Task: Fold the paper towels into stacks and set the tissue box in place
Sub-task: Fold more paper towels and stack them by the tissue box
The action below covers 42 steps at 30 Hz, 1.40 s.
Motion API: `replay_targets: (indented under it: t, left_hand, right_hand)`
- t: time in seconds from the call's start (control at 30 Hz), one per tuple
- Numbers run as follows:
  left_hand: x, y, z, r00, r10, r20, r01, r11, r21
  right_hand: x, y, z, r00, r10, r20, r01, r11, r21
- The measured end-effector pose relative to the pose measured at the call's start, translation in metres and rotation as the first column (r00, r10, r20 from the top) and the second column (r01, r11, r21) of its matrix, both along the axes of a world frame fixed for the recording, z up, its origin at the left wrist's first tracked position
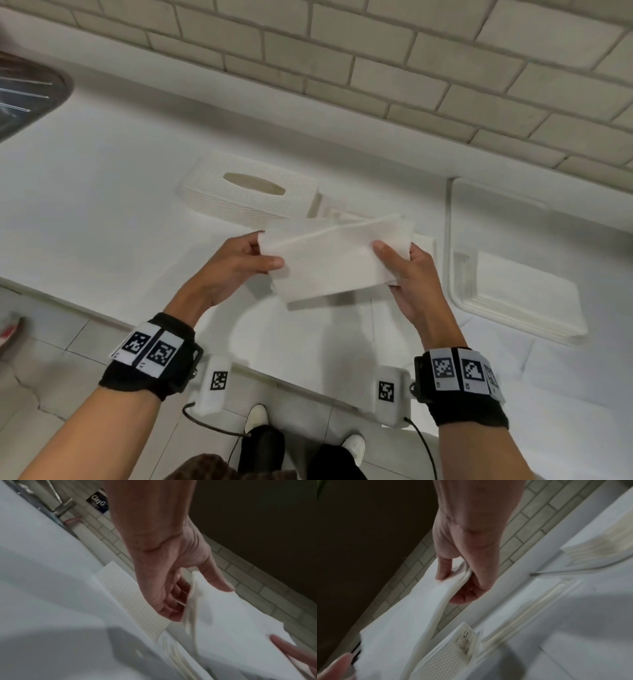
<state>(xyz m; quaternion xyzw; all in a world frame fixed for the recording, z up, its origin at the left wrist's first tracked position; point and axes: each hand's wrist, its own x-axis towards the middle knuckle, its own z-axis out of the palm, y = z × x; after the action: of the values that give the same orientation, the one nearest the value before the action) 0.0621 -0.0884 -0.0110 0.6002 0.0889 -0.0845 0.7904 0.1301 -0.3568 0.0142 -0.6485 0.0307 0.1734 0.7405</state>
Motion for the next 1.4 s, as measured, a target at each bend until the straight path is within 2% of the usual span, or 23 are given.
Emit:
replay_targets:
  t: [0.07,0.2,0.33,0.4,0.53,0.7,0.8,0.87,0.97,1.17,1.4]
  left_hand:
    - [-0.001,-0.007,-0.009,0.999,0.037,-0.014,-0.037,0.999,0.01]
    - [0.001,-0.016,-0.02,0.977,0.212,0.012,-0.21,0.958,0.195]
    - [-0.003,-0.011,-0.028,0.962,0.264,0.072,-0.274,0.942,0.193]
    - [-0.004,-0.009,-0.033,0.962,0.26,0.082,-0.272,0.944,0.185]
    - [-0.009,-0.011,-0.048,0.974,0.227,0.005,-0.222,0.948,0.228]
    - [-0.007,-0.012,-0.049,0.964,0.263,0.033,-0.263,0.936,0.233]
    - [-0.005,-0.009,-0.045,0.97,0.239,0.044,-0.243,0.951,0.194]
    - [-0.005,-0.009,-0.046,0.974,0.224,0.03,-0.225,0.95,0.216]
    - [-0.002,-0.013,-0.048,0.974,0.224,0.038,-0.226,0.935,0.273]
    - [-0.003,-0.015,-0.047,0.968,0.222,0.114,-0.243,0.941,0.235]
    - [0.001,-0.019,-0.05,0.968,0.235,0.085,-0.25,0.925,0.287]
  right_hand:
    - [-0.003,0.001,-0.008,0.998,0.018,-0.055,-0.016,0.999,0.052]
    - [-0.01,0.004,-0.022,0.992,0.129,-0.016,-0.129,0.973,-0.19]
    - [-0.014,0.01,-0.033,0.993,0.114,0.016,-0.11,0.98,-0.163]
    - [-0.016,0.014,-0.041,0.993,0.113,-0.012,-0.114,0.98,-0.164]
    - [-0.021,0.018,-0.058,0.991,0.116,-0.066,-0.126,0.976,-0.178]
    - [-0.022,0.018,-0.059,0.998,0.057,-0.02,-0.06,0.974,-0.218]
    - [-0.02,0.017,-0.055,0.995,0.095,0.027,-0.088,0.973,-0.212]
    - [-0.02,0.016,-0.057,0.992,0.122,0.011,-0.117,0.97,-0.214]
    - [-0.019,0.017,-0.061,0.996,0.079,-0.035,-0.084,0.977,-0.194]
    - [-0.018,0.013,-0.059,0.993,0.112,0.037,-0.104,0.977,-0.184]
    - [-0.019,0.012,-0.065,0.996,0.092,0.016,-0.087,0.977,-0.197]
